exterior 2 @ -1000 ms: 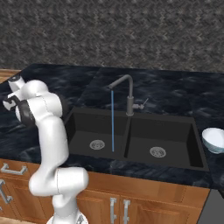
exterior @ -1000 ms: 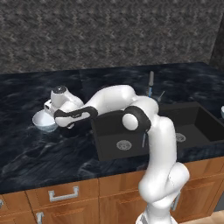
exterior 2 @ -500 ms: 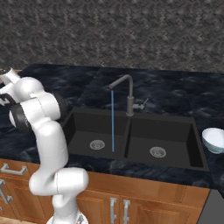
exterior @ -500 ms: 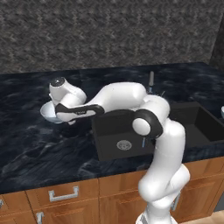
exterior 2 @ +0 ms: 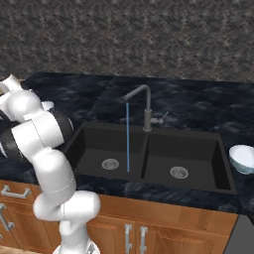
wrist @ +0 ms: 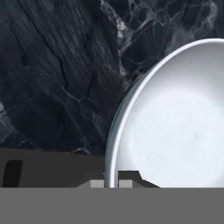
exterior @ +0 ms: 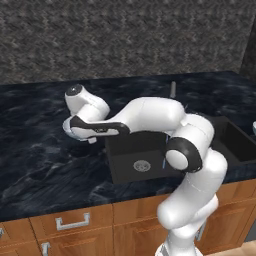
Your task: Rinse each bowl for a few seconds and place them down in the sink or on the counter.
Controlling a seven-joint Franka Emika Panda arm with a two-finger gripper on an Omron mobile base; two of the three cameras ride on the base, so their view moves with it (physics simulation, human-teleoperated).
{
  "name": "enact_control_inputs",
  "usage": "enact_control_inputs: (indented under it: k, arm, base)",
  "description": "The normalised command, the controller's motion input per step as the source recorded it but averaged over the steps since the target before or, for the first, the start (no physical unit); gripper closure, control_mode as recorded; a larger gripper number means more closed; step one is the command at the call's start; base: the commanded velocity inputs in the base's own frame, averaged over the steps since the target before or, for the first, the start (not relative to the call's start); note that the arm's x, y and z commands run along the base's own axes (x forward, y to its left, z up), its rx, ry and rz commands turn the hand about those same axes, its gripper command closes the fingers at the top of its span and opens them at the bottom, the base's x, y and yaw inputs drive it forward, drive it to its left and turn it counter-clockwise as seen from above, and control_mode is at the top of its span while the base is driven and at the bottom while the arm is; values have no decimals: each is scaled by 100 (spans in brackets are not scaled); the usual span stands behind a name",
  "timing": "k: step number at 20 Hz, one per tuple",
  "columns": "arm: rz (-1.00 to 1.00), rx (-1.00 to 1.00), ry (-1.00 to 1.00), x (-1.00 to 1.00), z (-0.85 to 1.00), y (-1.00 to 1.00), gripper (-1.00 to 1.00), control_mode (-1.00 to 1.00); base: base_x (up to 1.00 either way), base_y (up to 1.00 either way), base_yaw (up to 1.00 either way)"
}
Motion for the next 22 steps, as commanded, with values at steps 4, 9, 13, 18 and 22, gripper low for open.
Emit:
enact_control_inputs:
  k: [4, 9, 13, 18, 22]
  arm:
    - [-17, 0, -3, -45, 0, -64, 100, -100]
    - [-15, 0, -2, -26, 0, -63, 100, -100]
    - [-13, 0, -2, -21, 0, -58, 100, -100]
    - [-11, 3, 0, -9, 0, -56, 100, -100]
    - [-9, 3, 0, -3, 0, -59, 100, -100]
  base:
    - [0, 0, 0]
    - [0, 0, 0]
    - [0, 0, 0]
    - [0, 0, 0]
    - [0, 0, 0]
